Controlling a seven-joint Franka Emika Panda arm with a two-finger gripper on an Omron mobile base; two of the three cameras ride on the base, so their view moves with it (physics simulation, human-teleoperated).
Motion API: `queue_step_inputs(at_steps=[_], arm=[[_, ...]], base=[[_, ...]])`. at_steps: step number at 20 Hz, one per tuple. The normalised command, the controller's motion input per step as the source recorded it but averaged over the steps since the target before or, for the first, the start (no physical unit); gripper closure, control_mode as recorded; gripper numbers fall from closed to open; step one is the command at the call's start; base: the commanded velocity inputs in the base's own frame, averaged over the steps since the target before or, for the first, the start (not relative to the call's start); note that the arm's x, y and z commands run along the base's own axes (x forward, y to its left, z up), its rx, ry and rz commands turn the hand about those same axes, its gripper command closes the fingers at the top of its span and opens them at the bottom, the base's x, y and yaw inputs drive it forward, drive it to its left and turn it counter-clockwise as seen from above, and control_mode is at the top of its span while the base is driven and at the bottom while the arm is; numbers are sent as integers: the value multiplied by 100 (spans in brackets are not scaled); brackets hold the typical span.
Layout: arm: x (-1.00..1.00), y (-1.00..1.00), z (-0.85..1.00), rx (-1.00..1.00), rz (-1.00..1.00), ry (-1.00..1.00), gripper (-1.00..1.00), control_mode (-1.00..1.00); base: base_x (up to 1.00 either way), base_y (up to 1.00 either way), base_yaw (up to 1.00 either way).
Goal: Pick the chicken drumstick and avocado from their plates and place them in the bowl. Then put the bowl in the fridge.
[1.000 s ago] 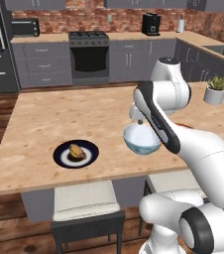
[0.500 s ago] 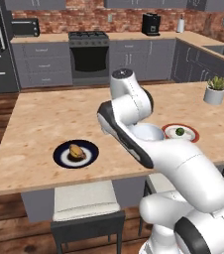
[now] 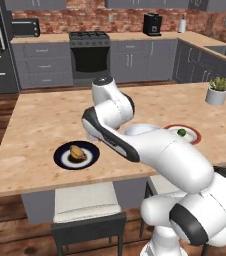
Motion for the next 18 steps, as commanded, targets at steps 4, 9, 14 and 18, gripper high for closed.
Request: queue_step_inputs(at_steps=[4, 9, 14, 18], arm=[[25, 27, -35, 12, 14, 12, -100, -100], [14, 21, -33, 18, 7, 5, -100, -100], [21, 16, -37, 5, 0, 4, -100, -100], [22, 21, -31, 3, 0, 2, -100, -100]], base=[[0, 0, 0], [0, 0, 0], [0, 0, 0], [0, 0, 0]])
